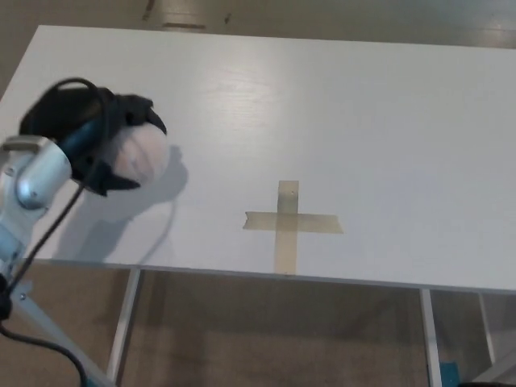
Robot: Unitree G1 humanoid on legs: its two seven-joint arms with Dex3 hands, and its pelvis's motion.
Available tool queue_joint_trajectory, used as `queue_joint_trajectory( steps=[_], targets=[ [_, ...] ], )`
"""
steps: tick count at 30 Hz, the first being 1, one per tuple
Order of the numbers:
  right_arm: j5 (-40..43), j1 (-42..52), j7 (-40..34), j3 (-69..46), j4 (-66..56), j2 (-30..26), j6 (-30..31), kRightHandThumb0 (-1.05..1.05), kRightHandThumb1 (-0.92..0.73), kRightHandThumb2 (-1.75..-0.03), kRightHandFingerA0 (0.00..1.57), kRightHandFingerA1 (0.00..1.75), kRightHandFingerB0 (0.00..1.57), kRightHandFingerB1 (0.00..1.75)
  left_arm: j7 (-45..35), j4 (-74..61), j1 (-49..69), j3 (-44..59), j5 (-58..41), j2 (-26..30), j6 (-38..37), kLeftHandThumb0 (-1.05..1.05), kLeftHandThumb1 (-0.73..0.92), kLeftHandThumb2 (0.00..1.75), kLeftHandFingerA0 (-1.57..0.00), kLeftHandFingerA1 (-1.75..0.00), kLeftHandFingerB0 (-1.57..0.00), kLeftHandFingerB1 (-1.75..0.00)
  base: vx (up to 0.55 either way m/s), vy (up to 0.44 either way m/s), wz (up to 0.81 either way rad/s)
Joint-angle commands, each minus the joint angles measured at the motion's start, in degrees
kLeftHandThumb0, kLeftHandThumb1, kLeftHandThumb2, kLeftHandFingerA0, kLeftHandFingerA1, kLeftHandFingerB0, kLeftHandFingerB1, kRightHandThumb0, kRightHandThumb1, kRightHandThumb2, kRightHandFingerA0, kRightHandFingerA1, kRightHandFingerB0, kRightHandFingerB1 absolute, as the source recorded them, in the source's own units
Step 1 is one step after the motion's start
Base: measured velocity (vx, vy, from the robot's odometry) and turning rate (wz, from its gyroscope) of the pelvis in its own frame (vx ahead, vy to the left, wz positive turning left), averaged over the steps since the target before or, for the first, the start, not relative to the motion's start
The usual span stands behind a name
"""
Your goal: Use the left hand to take the pink dumpling toy on a person's hand and put it on the desk.
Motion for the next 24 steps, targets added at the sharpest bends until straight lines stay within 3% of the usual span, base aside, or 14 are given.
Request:
queue_joint_trajectory(
  steps=[1,2,3,6,7,8,9,10,11,12,14,24],
  targets=[
    [0.6,0.1,-0.1,-0.3,0.1,0.1,0.7,-0.22,-0.67,-0.60,0.64,0.44,0.58,0.43,1.6,2.8,2.0,-1.6,1.0,-2.2,1.7,-0.27,0.64,0.90,-0.83,-1.22,-0.73,-0.65,0.00,0.000,0.00],
    [0.6,0.0,-0.1,-0.4,0.1,0.1,0.8,-0.22,-0.67,-0.60,0.64,0.44,0.58,0.43,1.6,2.9,2.1,-1.7,1.0,-2.4,1.8,-0.27,0.64,0.90,-0.83,-1.22,-0.73,-0.65,0.00,0.000,0.00],
    [0.4,0.0,0.0,-0.2,0.1,0.1,0.9,-0.22,-0.67,-0.60,0.64,0.44,0.59,0.44,1.4,2.6,2.8,-2.1,1.1,-2.8,2.3,-0.19,0.74,0.64,-0.69,-1.46,-0.68,-0.46,0.00,0.000,0.00],
    [0.3,0.0,0.0,-0.1,0.2,0.1,0.9,-0.22,-0.67,-0.60,0.64,0.44,0.59,0.44,0.6,1.4,3.8,-1.9,0.6,-3.0,2.8,-0.19,0.74,0.64,-0.71,-1.41,-0.61,-0.43,0.00,0.000,0.00],
    [0.3,-0.4,0.0,-0.1,0.2,-0.1,1.0,-0.22,-0.67,-0.60,0.64,0.44,0.60,0.44,-0.3,1.9,3.3,-1.3,-0.6,-3.4,3.2,-0.22,0.70,0.61,-0.80,-1.13,-0.55,-0.40,0.00,0.000,0.00],
    [0.3,-0.5,0.0,-0.2,0.2,-0.1,1.0,-0.22,-0.67,-0.60,0.63,0.44,0.60,0.44,-2.4,1.8,3.0,-1.4,-1.0,-3.4,4.5,-0.48,0.52,0.70,-0.27,-0.43,-0.13,-0.35,0.00,0.000,0.00],
    [0.3,-0.5,-0.1,-0.2,0.2,-0.1,1.0,-0.22,-0.67,-0.60,0.63,0.44,0.60,0.44,-3.7,1.5,2.9,-1.6,-0.9,-3.3,5.4,-0.48,0.52,0.70,-0.27,-0.43,-0.13,-0.35,0.00,0.000,0.00],
    [0.3,-0.4,-0.1,-0.2,0.2,-0.1,0.9,-0.22,-0.68,-0.60,0.63,0.44,0.59,0.44,-7.6,1.0,2.0,-2.3,-0.2,-3.2,9.1,-0.79,0.48,0.79,0.00,0.00,0.00,-0.03,0.00,0.000,0.00],
    [0.4,-0.3,0.0,-0.3,0.2,-0.2,0.9,-0.22,-0.68,-0.60,0.63,0.44,0.59,0.44,-11.7,0.5,0.9,-3.2,0.6,-3.3,13.4,-0.79,0.48,0.79,0.00,0.00,0.00,-0.03,0.00,0.000,0.00],
    [0.4,-0.3,0.0,-0.3,0.2,-0.2,0.9,-0.22,-0.68,-0.60,0.63,0.44,0.59,0.44,-13.3,0.1,0.3,-3.4,0.9,-3.2,15.3,-0.79,0.51,0.58,0.00,0.00,0.00,-0.02,0.00,0.000,0.00],
    [0.3,-0.4,0.0,-0.2,0.2,-0.1,0.9,-0.22,-0.67,-0.60,0.63,0.44,0.59,0.44,-14.8,-0.3,-0.2,-3.5,1.0,-3.0,17.1,-0.88,0.52,0.57,0.00,0.00,0.00,-0.05,0.00,0.000,0.00],
    [0.3,-0.4,0.4,-0.1,0.2,-0.3,0.6,-0.22,-0.68,-0.60,0.64,0.44,0.55,0.42,-17.5,-7.2,0.8,-2.3,-0.4,-0.9,19.3,-0.90,0.51,0.58,0.00,0.00,0.00,-0.06,0.00,0.000,0.00]
  ],
)
